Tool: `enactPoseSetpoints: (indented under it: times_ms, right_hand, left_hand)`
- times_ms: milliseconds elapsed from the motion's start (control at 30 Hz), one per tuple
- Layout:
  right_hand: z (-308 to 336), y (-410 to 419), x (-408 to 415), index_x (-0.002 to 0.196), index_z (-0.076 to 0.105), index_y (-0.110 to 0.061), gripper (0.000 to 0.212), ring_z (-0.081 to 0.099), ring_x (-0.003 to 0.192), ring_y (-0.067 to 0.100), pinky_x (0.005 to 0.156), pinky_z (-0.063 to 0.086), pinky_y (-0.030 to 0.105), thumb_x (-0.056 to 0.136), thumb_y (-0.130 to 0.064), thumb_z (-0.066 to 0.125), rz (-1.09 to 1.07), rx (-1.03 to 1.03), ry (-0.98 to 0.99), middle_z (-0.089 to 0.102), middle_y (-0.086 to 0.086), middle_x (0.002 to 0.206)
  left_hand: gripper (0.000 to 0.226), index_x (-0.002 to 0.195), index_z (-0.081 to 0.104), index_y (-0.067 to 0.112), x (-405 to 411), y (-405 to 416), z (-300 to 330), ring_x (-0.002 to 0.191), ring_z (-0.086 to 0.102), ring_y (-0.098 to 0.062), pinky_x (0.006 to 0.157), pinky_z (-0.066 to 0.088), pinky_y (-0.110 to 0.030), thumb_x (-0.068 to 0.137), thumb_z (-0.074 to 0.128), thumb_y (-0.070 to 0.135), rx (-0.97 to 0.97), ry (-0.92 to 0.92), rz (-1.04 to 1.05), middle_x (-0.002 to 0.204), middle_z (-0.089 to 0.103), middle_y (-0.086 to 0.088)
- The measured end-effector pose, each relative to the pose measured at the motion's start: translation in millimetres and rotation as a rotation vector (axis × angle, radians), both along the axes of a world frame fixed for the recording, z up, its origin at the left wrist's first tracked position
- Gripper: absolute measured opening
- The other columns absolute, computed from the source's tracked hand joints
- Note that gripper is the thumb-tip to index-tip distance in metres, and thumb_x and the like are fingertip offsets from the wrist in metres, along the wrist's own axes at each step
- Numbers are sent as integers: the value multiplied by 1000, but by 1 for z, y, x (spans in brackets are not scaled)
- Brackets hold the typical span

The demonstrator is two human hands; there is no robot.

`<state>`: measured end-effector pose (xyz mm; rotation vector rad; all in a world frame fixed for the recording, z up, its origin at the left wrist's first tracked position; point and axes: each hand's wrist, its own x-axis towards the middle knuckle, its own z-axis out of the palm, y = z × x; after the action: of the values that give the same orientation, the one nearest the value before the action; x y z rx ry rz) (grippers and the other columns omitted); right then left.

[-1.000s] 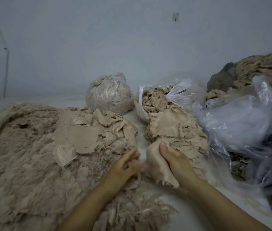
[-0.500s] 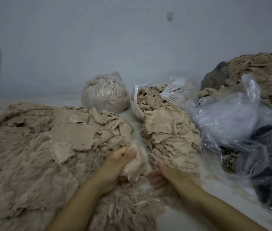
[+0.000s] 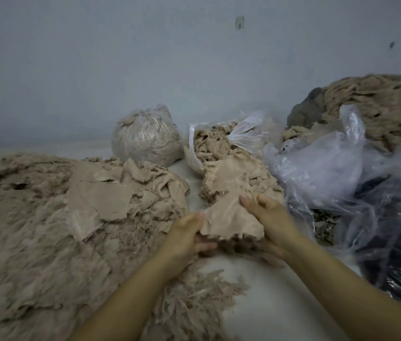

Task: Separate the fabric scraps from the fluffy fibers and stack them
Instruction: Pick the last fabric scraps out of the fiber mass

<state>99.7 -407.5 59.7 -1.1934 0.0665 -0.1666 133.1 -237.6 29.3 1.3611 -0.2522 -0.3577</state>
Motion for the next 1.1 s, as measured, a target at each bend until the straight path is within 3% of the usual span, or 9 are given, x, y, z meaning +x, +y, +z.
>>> enactPoseSetpoints:
  times_ms: [100, 167, 267, 400, 533, 667, 800, 933, 1100]
  right_hand:
    - [29, -6, 28, 83, 58, -4, 13, 58, 62, 15, 54, 51, 22, 90, -15, 62, -17, -124, -93, 60, 9, 74]
    - [50, -14, 49, 75, 56, -6, 20, 55, 56, 11, 50, 47, 21, 92, -16, 61, -94, -269, -127, 57, 4, 67]
    - [73, -37, 75, 63, 51, -9, 34, 49, 48, 9, 49, 38, 26, 93, -22, 61, -359, -604, -131, 50, -2, 51]
    - [60, -43, 73, 106, 58, -11, 18, 56, 95, 23, 77, 44, 32, 92, -23, 58, -702, -1091, -113, 57, 11, 103]
    - [-5, 23, 42, 92, 58, -25, 3, 54, 70, -2, 62, 40, 13, 91, -28, 59, -223, -1141, -277, 60, -9, 82]
    - [-56, 63, 41, 125, 56, -17, 55, 58, 105, 18, 87, 46, 30, 85, -54, 60, 107, -1309, 61, 59, 3, 115]
    - [-62, 74, 41, 89, 66, -15, 19, 61, 83, 12, 79, 49, 30, 89, -34, 64, 34, -1121, -74, 68, -4, 87]
    - [-61, 78, 27, 85, 54, -12, 13, 52, 64, -3, 62, 39, 15, 97, -16, 53, -15, -940, -271, 55, -12, 72]
    - [-56, 82, 20, 77, 42, -26, 25, 49, 63, -7, 60, 37, 12, 99, -15, 48, -145, -809, -288, 50, -12, 70]
  left_hand:
    - [27, 104, 63, 31, -9, -18, -16, 109, 62, -15, 94, 49, -31, 95, 43, 47, 304, -249, -239, 114, 67, 0]
    - [30, 104, 69, 25, -13, -19, -23, 106, 61, -10, 94, 47, -27, 89, 52, 45, 540, -435, -408, 111, 68, 3]
    - [14, 92, 73, 17, -12, -8, -23, 88, 64, -4, 83, 49, -20, 90, 63, 28, 542, -429, -511, 90, 71, 10]
    - [6, 90, 70, 22, 5, 26, -18, 84, 57, -4, 79, 44, -22, 84, 70, 22, 758, -780, -8, 86, 62, 12]
    - [38, 114, 59, 21, 16, 49, -29, 103, 45, -13, 87, 36, -21, 81, 72, 34, 992, -843, 372, 108, 49, 5]
    - [23, 114, 60, 14, 12, 46, -39, 102, 52, -14, 81, 35, -11, 91, 60, 13, 865, -772, 455, 106, 52, 2]
    - [33, 123, 57, 12, 10, 49, -41, 108, 51, -10, 88, 34, -7, 94, 46, 0, 843, -853, 350, 114, 52, 9]
    - [49, 143, 37, 18, 12, 51, -46, 117, 41, -5, 94, 30, -10, 96, 44, 6, 887, -913, 193, 132, 44, 11]
    - [18, 99, 64, 9, 16, 50, -37, 86, 51, -15, 73, 34, -19, 96, 47, 11, 835, -912, 341, 93, 58, -1]
